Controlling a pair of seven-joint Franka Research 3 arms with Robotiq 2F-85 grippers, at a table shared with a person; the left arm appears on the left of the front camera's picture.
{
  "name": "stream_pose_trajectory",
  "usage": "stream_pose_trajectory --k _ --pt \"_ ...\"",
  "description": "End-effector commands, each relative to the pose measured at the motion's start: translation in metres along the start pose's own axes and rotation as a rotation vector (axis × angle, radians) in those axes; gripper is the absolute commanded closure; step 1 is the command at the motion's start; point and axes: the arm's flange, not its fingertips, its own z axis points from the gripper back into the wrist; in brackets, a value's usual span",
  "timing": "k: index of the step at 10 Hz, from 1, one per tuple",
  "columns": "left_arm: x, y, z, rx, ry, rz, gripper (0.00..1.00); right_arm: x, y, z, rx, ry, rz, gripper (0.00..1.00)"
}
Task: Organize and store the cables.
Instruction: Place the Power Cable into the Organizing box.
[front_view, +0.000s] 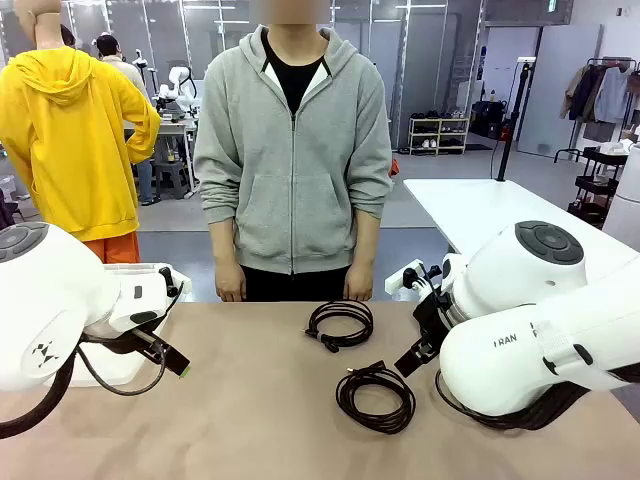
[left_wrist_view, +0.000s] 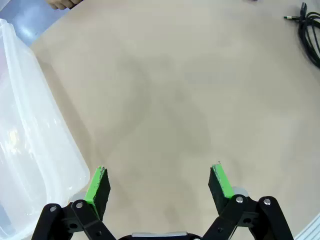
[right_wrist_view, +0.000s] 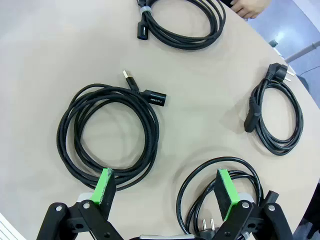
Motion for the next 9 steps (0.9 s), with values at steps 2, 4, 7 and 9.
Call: stream_pose_trajectory --k 2,4,7,9 --pt "0.0001 -0.0002 0.0 0.0 0.0 0.0 0.0 0.0 0.0 0.0 0.0 0.0 0.0 0.0" --pt "0.0001 -0.0002 0.0 0.0 0.0 0.0 0.0 0.0 0.0 0.0 0.0 0.0 0.0 0.0" --pt "0.0001 -0.0002 0.0 0.0 0.0 0.0 0.0 0.0 0.0 0.0 0.0 0.0 0.0 0.0" --pt "0.0001 -0.0002 0.0 0.0 0.0 0.0 0.0 0.0 0.0 0.0 0.0 0.0 0.0 0.0"
